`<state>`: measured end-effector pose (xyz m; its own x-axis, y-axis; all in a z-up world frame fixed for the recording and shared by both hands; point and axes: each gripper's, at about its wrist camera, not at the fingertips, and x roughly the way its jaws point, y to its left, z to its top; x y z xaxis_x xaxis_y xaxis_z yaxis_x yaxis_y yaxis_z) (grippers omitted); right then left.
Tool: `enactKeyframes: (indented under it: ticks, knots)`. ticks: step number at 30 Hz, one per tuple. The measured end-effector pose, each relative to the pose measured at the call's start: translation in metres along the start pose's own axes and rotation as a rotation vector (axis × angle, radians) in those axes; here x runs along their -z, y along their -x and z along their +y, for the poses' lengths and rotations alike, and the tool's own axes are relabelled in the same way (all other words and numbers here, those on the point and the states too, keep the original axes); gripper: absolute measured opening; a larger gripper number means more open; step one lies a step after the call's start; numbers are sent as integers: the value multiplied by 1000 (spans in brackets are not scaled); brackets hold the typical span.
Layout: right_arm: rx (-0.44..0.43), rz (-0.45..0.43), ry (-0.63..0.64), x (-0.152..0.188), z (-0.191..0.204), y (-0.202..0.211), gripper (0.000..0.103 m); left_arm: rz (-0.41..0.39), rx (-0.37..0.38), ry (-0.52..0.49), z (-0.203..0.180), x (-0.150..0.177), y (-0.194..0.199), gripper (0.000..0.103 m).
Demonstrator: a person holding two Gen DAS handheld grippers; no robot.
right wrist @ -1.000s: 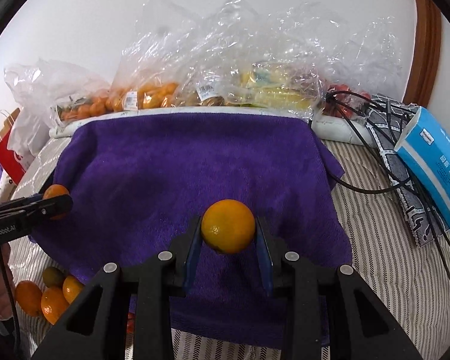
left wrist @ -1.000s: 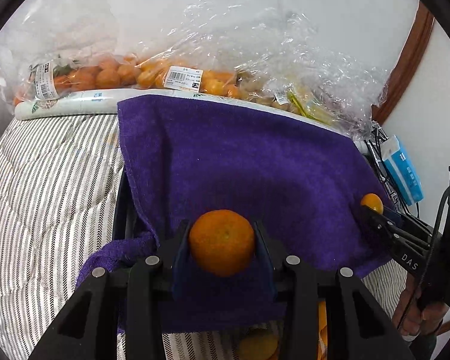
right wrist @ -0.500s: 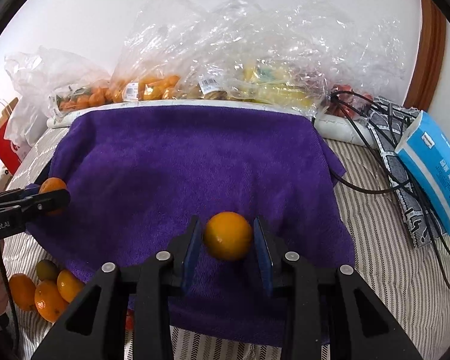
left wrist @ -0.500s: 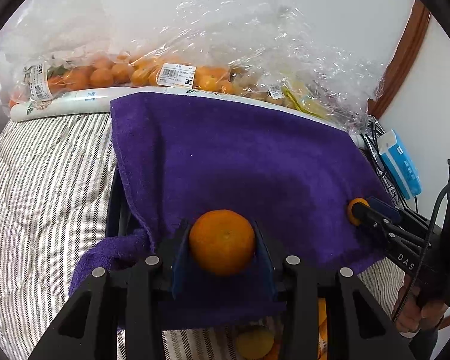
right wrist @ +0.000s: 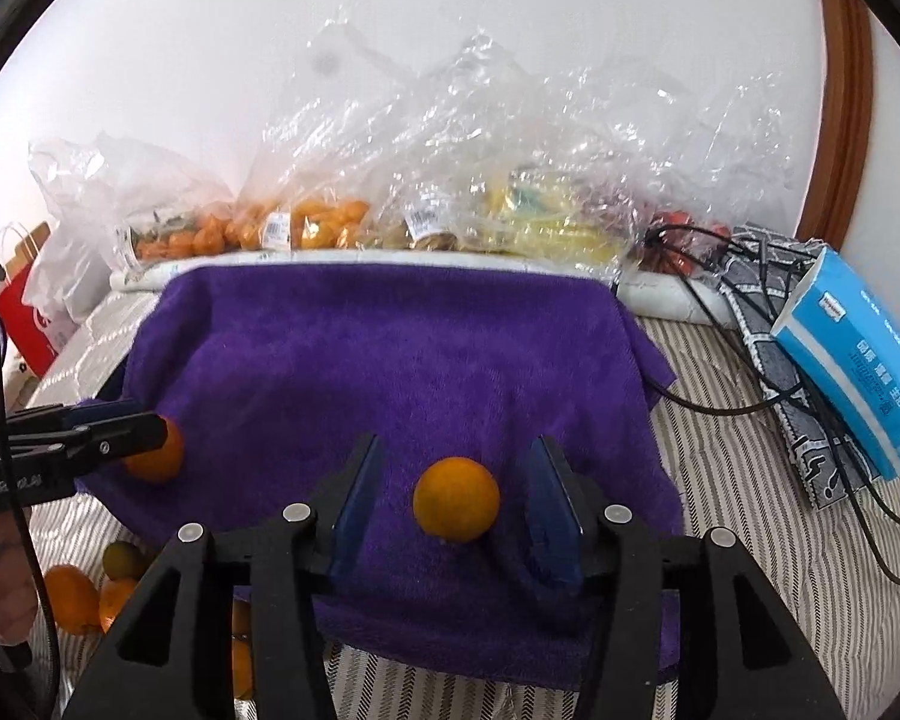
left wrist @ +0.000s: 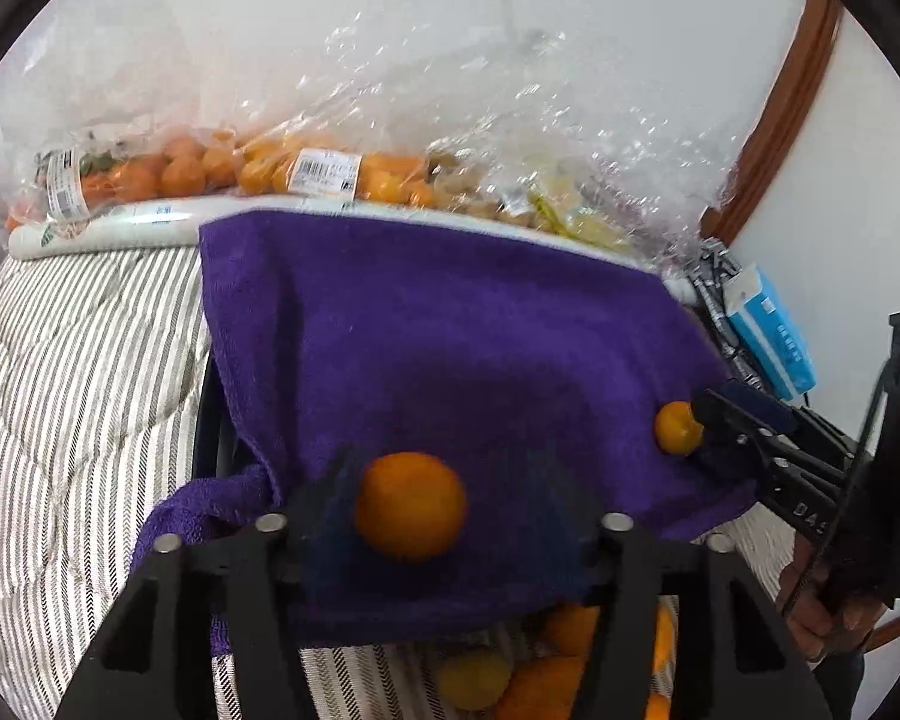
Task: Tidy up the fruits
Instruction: 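Open the right tool to drop its orange on the towel while the left tool releases its orange, then grasp another large orange with the right tool while the left tool moves toward an orange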
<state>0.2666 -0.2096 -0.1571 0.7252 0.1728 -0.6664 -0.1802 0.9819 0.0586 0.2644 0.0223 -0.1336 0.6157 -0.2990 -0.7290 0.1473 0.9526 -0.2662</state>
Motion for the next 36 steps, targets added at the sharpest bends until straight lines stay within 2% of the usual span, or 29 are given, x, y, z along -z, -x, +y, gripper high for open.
enactKeyframes:
  ticks: [2,10,15,21,26,30,36]
  knots:
    - [30,0,-6,-1,0,0,52,-20,5,-12,-3,0,5,57]
    - [30,-55,-10,-2,3,11,52,-113,-3,-80,-21,1,24,57]
    - [35,-27,-50,2,5,22,52,-138,18,-104,-31,1,35,57]
    - [56,-3,-64,9,8,58,52,-174,19,-105,-35,-2,59,55]
    - [89,-3,-50,20,19,88,49,-161,36,-122,-31,8,81,50]
    - [81,-6,-50,33,32,105,49,-150,20,-136,-26,22,97,50]
    - [53,3,-66,49,48,119,49,-138,23,-100,-16,40,117,50]
